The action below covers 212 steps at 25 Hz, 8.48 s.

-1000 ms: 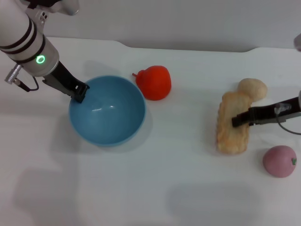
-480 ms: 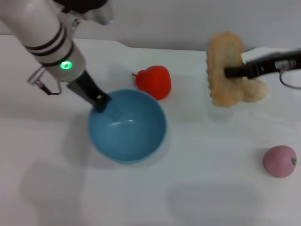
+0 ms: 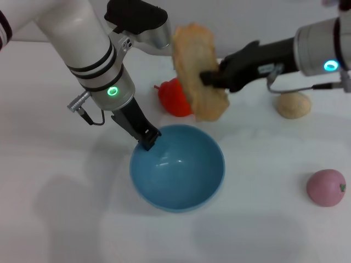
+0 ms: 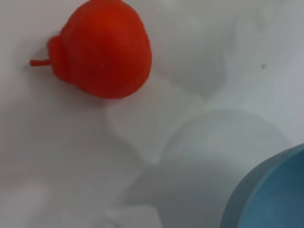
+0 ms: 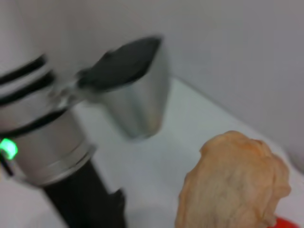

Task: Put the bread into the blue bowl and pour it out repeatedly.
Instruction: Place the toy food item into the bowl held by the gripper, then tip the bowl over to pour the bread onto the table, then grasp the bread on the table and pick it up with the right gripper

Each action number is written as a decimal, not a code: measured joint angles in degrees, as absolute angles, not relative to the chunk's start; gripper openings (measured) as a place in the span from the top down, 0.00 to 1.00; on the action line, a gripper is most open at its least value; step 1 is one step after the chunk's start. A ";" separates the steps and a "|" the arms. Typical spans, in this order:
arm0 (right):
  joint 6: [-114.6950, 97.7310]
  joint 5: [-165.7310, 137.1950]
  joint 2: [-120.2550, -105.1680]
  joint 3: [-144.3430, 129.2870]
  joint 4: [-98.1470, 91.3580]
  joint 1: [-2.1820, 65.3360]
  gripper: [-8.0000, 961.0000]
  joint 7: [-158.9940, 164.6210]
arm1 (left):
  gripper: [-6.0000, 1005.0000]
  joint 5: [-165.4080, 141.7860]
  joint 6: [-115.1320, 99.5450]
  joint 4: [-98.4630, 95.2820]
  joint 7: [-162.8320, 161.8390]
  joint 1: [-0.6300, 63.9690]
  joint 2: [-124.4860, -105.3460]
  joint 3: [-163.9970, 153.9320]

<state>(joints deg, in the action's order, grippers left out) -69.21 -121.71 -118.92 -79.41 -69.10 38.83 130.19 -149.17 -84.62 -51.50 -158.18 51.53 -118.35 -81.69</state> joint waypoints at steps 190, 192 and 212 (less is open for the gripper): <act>-63.63 -141.33 -119.56 -131.18 -70.04 39.17 0.51 131.26 | 0.98 -142.38 -66.88 -69.51 -157.32 33.38 -117.54 -70.04; -63.02 -141.72 -119.56 -130.99 -69.71 39.10 0.51 131.51 | 0.98 -142.38 -66.88 -69.50 -157.22 33.60 -117.50 -70.04; -66.89 -126.13 -119.05 -101.14 -72.70 26.49 0.83 130.84 | 0.98 -144.20 -67.75 -68.72 -156.89 35.53 -117.33 -66.89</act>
